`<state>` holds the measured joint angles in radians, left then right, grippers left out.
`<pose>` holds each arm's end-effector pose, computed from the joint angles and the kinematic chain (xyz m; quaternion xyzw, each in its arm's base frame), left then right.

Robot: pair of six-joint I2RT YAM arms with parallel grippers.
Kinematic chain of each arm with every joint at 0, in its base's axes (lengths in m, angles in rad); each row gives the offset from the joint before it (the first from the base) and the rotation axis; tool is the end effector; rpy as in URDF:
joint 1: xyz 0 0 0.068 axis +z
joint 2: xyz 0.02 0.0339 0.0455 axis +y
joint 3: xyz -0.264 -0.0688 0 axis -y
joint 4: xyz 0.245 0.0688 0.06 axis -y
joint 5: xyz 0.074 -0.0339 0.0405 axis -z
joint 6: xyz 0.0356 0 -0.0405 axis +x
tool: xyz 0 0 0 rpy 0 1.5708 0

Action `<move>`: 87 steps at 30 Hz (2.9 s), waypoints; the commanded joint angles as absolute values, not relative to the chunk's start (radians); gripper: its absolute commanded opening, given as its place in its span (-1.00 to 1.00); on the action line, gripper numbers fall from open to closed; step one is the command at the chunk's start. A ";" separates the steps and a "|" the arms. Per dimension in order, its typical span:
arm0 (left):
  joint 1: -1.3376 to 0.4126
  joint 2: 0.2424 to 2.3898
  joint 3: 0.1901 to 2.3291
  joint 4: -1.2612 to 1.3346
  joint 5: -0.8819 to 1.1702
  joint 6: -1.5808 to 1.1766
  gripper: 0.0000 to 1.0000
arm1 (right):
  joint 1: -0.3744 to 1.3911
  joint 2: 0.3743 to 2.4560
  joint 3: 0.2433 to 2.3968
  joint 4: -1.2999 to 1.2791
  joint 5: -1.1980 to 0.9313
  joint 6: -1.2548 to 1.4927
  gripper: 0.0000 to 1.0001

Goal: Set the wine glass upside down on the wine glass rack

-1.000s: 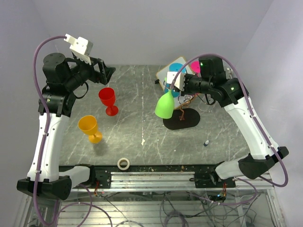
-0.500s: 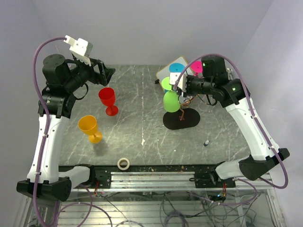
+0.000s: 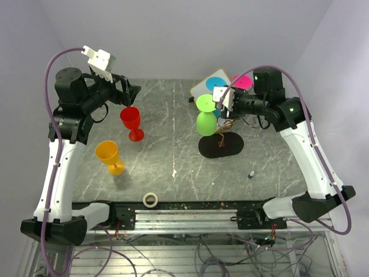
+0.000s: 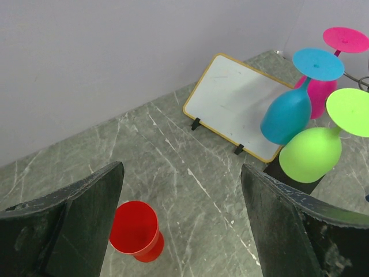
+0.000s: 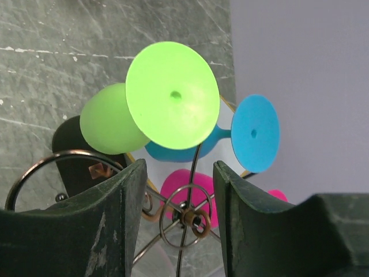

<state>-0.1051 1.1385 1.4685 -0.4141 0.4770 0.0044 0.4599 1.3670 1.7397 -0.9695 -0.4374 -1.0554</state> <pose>0.2240 -0.0401 0.4805 0.1988 0.7055 -0.2068 0.6480 0.2270 0.1293 0.4574 -0.6666 0.5569 0.0493 0.4930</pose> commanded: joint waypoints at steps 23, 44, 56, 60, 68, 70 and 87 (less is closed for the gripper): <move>-0.033 1.460 1.466 -0.647 0.198 0.190 0.89 | 0.374 1.283 1.747 -0.987 -0.376 -1.043 0.13; -0.031 1.653 1.445 -0.663 0.201 0.236 0.07 | 0.370 1.277 1.703 -0.965 -0.382 -1.032 0.15; -0.032 1.644 1.469 -0.689 0.210 0.258 -0.62 | 0.362 1.267 1.692 -0.960 -0.391 -1.030 0.16; -0.032 1.606 1.483 -0.706 0.230 0.270 -0.76 | 0.357 1.267 1.699 -0.962 -0.393 -1.031 0.16; -0.035 1.484 1.528 -0.731 0.283 0.262 -0.86 | 0.337 1.269 1.720 -0.969 -0.398 -1.031 0.16; -0.039 1.449 1.541 -0.727 0.308 0.245 -0.86 | 0.331 1.269 1.729 -0.974 -0.408 -1.030 0.16; -0.114 1.220 1.629 -0.536 0.693 -0.023 -0.86 | 0.295 1.288 1.763 -0.850 -0.739 -0.787 0.17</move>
<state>-0.1062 1.2613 1.5940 -0.6605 0.5381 0.0937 0.3092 1.2854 1.7378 -0.9371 -0.6182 -0.9192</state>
